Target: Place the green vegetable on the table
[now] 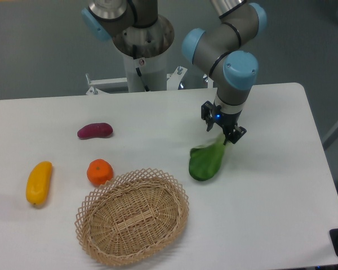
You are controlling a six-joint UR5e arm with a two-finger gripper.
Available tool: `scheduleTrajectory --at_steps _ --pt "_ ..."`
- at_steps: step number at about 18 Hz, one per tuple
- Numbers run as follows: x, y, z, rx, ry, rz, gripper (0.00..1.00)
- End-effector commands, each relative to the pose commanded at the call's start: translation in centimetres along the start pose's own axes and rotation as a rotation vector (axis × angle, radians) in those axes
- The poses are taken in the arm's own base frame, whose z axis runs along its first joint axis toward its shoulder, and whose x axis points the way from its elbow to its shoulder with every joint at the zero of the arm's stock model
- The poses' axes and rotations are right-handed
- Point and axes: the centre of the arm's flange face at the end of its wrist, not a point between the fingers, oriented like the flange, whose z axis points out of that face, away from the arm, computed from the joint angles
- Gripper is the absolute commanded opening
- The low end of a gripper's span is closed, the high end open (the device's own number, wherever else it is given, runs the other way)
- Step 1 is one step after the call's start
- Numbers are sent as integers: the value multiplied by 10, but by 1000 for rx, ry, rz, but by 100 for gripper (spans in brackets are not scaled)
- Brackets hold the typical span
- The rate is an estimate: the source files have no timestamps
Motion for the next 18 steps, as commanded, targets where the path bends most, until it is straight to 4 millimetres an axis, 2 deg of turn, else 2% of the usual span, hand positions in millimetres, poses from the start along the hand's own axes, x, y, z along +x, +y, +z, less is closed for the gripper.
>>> scheduleTrajectory --at_steps 4,8,12,15,18 --pt "-33 15 -31 8 -56 -30 100" --pt "-56 26 -49 8 -54 -50 100" --pt "-90 39 -70 7 -40 -67 100" --pt "-116 45 -81 8 -29 -74 100" --pt "-139 60 -87 7 -30 -95 100"
